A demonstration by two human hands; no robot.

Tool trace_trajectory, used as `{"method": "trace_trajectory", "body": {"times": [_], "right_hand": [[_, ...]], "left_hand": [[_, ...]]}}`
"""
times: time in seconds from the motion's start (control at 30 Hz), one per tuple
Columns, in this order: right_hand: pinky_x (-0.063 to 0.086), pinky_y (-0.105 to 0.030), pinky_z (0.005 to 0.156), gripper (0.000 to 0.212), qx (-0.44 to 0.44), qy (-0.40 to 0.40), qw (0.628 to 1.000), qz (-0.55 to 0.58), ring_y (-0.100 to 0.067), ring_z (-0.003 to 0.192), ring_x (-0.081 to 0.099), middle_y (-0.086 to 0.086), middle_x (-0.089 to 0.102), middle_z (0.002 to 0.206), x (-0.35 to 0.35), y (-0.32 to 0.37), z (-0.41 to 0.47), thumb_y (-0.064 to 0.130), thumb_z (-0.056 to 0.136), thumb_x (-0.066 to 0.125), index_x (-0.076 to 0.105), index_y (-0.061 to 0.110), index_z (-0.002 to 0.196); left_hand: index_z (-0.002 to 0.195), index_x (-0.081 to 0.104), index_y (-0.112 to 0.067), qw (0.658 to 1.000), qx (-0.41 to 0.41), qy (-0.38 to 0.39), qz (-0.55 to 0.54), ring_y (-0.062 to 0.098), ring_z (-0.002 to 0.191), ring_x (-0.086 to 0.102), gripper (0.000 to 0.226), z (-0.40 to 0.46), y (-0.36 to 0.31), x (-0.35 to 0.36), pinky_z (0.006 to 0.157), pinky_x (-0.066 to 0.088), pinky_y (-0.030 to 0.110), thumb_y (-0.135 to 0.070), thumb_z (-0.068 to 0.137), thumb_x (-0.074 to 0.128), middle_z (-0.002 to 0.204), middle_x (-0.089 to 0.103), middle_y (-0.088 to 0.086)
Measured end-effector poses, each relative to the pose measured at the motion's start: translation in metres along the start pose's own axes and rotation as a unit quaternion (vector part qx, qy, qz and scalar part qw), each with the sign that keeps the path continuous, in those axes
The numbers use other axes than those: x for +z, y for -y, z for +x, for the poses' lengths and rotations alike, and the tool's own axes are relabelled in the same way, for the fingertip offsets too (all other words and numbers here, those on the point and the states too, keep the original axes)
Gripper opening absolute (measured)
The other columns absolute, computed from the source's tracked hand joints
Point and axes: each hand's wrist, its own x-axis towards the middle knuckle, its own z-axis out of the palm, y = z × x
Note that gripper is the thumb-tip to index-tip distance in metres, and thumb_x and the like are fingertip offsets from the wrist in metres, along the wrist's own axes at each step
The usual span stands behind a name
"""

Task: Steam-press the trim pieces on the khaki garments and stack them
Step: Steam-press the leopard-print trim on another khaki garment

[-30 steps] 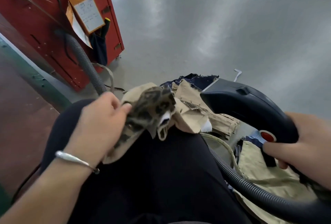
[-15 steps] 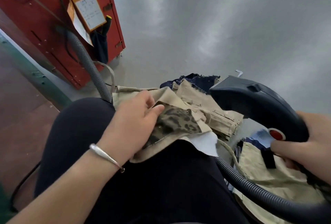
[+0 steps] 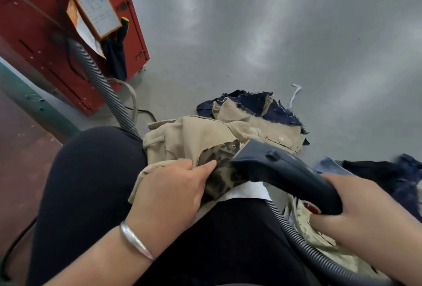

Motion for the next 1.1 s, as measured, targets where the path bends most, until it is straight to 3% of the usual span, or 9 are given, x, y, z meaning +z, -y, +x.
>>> {"method": "trace_trajectory", "body": {"times": [0.1, 0.23, 0.3, 0.47, 0.67, 0.77, 0.97, 1.03, 1.1], "right_hand": [[0.035, -0.02, 0.039, 0.007, 0.008, 0.03, 0.999, 0.043, -0.005, 0.034, 0.049, 0.014, 0.059, 0.046, 0.007, 0.0, 0.02, 0.029, 0.075, 0.068, 0.061, 0.031, 0.075], [0.04, -0.024, 0.037, 0.009, 0.011, 0.019, 0.994, 0.108, -0.014, 0.034, 0.052, -0.001, 0.056, 0.043, 0.004, 0.01, 0.064, 0.011, 0.077, 0.067, 0.058, 0.013, 0.079], [0.049, -0.033, 0.044, 0.01, 0.013, 0.0, 0.994, 0.11, -0.021, 0.04, 0.057, -0.006, 0.059, 0.05, -0.001, 0.017, 0.085, 0.008, 0.077, 0.066, 0.057, 0.01, 0.083], [0.042, -0.024, 0.036, 0.012, -0.015, -0.028, 0.992, 0.118, -0.019, 0.035, 0.056, -0.004, 0.058, 0.043, -0.034, 0.006, 0.085, 0.005, 0.074, 0.069, 0.058, 0.01, 0.075], [0.04, -0.022, 0.034, 0.013, -0.032, 0.074, 0.996, 0.048, -0.013, 0.031, 0.055, -0.003, 0.062, 0.044, -0.035, -0.012, 0.04, 0.021, 0.069, 0.07, 0.061, 0.019, 0.078], [0.035, -0.017, 0.032, 0.01, -0.026, 0.091, 0.995, 0.032, -0.008, 0.029, 0.05, 0.004, 0.057, 0.04, -0.019, -0.007, 0.051, 0.015, 0.075, 0.068, 0.06, 0.017, 0.081], [0.041, -0.025, 0.038, 0.009, -0.047, 0.007, 0.995, 0.086, -0.018, 0.036, 0.056, -0.003, 0.057, 0.046, -0.012, 0.017, 0.091, 0.009, 0.077, 0.068, 0.06, 0.012, 0.08], [0.042, -0.024, 0.037, 0.01, -0.03, -0.039, 0.993, 0.107, -0.018, 0.035, 0.056, -0.006, 0.057, 0.051, -0.018, 0.022, 0.101, 0.005, 0.076, 0.068, 0.061, 0.009, 0.081], [0.042, -0.022, 0.035, 0.012, -0.014, -0.067, 0.988, 0.139, -0.016, 0.034, 0.055, -0.006, 0.058, 0.051, -0.027, 0.019, 0.103, 0.002, 0.076, 0.069, 0.06, 0.008, 0.082]], "left_hand": [[0.093, 0.078, -0.022, 1.0, 0.004, 0.016, 0.007, 0.014, 0.037, 0.047, 0.037, -0.001, -0.003, 0.002, 0.039, 0.032, 0.016, -0.014, 0.059, 0.087, 0.049, 0.048, -0.005], [0.095, 0.078, -0.02, 0.999, -0.009, 0.026, -0.016, 0.014, 0.037, 0.048, 0.038, -0.002, -0.003, 0.002, 0.036, 0.037, 0.018, -0.011, 0.059, 0.088, 0.049, 0.048, -0.004], [0.096, 0.078, -0.02, 0.999, -0.01, 0.025, -0.023, 0.014, 0.037, 0.048, 0.04, -0.003, -0.004, 0.002, 0.035, 0.039, 0.019, -0.01, 0.059, 0.088, 0.049, 0.048, -0.004], [0.1, 0.076, -0.026, 0.997, -0.035, 0.033, -0.056, 0.014, 0.037, 0.046, 0.045, -0.006, -0.004, -0.002, 0.031, 0.041, 0.022, -0.008, 0.061, 0.086, 0.05, 0.046, -0.004], [0.1, 0.076, -0.029, 0.996, -0.029, 0.053, -0.07, 0.014, 0.036, 0.044, 0.035, -0.016, -0.005, -0.001, 0.031, 0.038, 0.02, -0.012, 0.07, 0.073, 0.051, 0.045, -0.006], [0.1, 0.076, -0.028, 0.995, -0.022, 0.066, -0.067, 0.014, 0.036, 0.044, 0.032, -0.015, -0.006, -0.002, 0.031, 0.04, 0.022, -0.019, 0.074, 0.06, 0.051, 0.045, -0.005], [0.094, 0.077, -0.031, 0.99, 0.003, 0.134, -0.036, 0.011, 0.035, 0.046, 0.05, -0.013, -0.007, -0.013, 0.031, 0.038, 0.017, -0.013, 0.049, 0.091, 0.049, 0.046, -0.006], [0.111, 0.066, -0.047, 0.988, -0.003, 0.152, -0.032, 0.01, 0.054, 0.056, 0.049, -0.014, -0.011, -0.018, 0.045, 0.047, 0.021, -0.023, 0.071, 0.079, 0.065, 0.052, -0.008], [0.135, 0.037, -0.056, 0.993, -0.013, 0.118, -0.024, 0.008, 0.088, 0.056, 0.046, -0.021, -0.01, -0.018, 0.074, 0.046, 0.022, -0.031, 0.096, 0.044, 0.092, 0.051, -0.012]]}}
